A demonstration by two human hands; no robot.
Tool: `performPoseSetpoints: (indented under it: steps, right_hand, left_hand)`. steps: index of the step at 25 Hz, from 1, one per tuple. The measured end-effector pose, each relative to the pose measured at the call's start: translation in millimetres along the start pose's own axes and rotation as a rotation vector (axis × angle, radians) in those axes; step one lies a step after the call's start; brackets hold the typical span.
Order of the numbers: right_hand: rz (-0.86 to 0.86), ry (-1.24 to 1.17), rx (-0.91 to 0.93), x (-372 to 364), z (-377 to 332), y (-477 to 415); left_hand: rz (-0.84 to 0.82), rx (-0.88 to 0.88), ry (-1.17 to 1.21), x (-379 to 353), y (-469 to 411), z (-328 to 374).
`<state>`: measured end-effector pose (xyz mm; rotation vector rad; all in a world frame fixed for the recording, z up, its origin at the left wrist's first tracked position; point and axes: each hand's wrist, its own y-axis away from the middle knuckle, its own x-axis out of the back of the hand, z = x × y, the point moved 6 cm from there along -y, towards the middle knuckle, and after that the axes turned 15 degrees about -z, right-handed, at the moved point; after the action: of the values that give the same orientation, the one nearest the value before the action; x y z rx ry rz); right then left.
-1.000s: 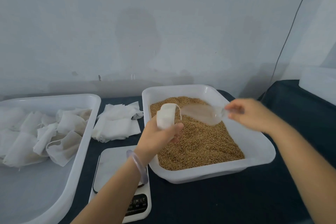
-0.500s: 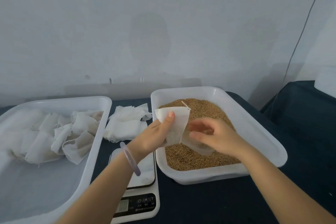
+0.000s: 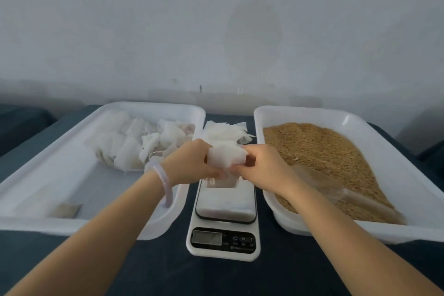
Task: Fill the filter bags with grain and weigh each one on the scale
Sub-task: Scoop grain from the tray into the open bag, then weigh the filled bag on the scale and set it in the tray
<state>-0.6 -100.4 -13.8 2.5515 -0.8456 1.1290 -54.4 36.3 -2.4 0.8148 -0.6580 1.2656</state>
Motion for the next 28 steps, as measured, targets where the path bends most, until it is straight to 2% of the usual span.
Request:
performPoseSetpoints:
  steps: [2,4,7,10,15,19,22,24,28]
  right_hand:
    - [-0.02,0.238,-0.033,-9,-5,-10]
    - [-0.068,0.371,-0.061,-13,-7,-15]
    - [-0.138,0.482,-0.112,-16,0,-19]
    - [-0.199,0.519,-0.146,-18,8,-20]
    - [-0.215,0.578,-0.156,-26,14,-23]
    - [-0.21,0.6,-0.172,-27,15,-25]
    - [-0.22,0.592,-0.165,-28,16,-23]
    - [-0.21,0.552,-0.166,-25,15,-22]
    - [-0.176,0.298,-0.195,-17,13,-16]
  left_hand:
    - [-0.02,0.066,-0.192,-4,-5,-2]
    - [-0.082,0.08,-0.354,-14,-13,2]
    - [-0.158,0.08,-0.503,-26,-22,3]
    - [-0.176,0.093,-0.554,-31,-27,1]
    - [-0.189,0.163,-0.581,-38,-35,-3]
    - [-0.181,0.134,-0.611,-40,-38,-1]
    - [-0.215,0.072,-0.523,-41,-35,-3]
    - [-0.205,0.028,-0.424,-40,-30,-4]
    - [-0.085,-0.006,-0.253,-31,-24,-5]
